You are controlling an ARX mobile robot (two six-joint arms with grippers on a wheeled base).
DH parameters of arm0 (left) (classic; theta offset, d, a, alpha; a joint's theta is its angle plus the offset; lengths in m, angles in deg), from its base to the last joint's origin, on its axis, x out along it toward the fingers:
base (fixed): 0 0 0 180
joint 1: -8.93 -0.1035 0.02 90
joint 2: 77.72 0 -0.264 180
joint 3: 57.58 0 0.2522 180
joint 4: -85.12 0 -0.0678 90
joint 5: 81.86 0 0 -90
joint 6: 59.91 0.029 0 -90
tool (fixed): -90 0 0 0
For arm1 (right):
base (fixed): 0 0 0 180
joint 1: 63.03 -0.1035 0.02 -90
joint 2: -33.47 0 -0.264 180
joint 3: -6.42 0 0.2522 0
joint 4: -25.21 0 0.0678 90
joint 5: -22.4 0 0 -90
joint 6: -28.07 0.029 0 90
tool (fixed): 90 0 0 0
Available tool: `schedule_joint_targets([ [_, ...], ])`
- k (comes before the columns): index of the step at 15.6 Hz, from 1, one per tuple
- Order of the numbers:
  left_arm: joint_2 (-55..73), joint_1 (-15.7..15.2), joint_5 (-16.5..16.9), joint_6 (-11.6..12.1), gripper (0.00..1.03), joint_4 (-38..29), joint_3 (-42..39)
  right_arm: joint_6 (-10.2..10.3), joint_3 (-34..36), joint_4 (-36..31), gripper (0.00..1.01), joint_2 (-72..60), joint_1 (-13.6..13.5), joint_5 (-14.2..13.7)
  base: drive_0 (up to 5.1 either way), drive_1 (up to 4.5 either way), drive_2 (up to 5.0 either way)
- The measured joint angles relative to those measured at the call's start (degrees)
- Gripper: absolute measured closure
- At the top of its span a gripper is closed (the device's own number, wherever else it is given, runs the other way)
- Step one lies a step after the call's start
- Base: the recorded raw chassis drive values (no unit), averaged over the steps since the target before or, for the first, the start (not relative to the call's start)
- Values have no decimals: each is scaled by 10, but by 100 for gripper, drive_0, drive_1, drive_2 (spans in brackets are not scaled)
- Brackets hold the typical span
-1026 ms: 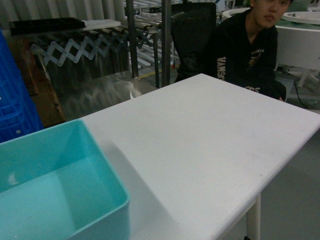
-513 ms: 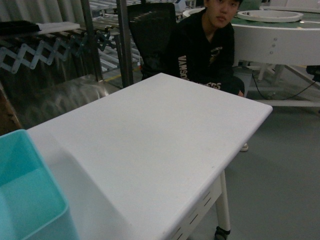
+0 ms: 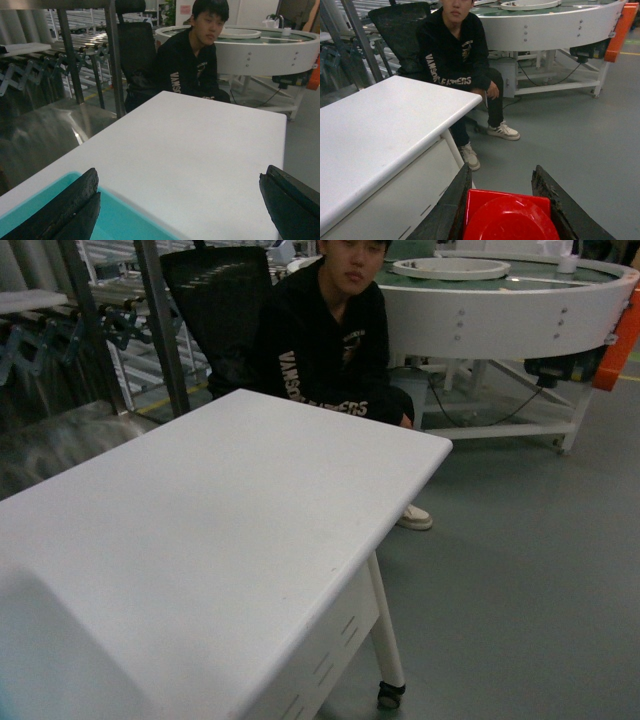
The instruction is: Pick red block from blue box to shelf
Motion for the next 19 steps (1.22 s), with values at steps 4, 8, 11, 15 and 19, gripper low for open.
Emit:
schedule_joint_targets([
  [4,0,0,0,0,5,0,0,0,0,0,72,0,0,0,-162,-162,-162],
  [8,0,0,0,0,5,0,0,0,0,0,72,0,0,0,-157,-157,-157],
  [11,0,0,0,0,5,0,0,0,0,0,72,0,0,0,-152,-152,-152],
  [15,0,0,0,0,5,0,0,0,0,0,72,0,0,0,-171,-171,-171],
  [19,0,0,0,0,5,0,0,0,0,0,72,0,0,0,-154,-154,-154],
])
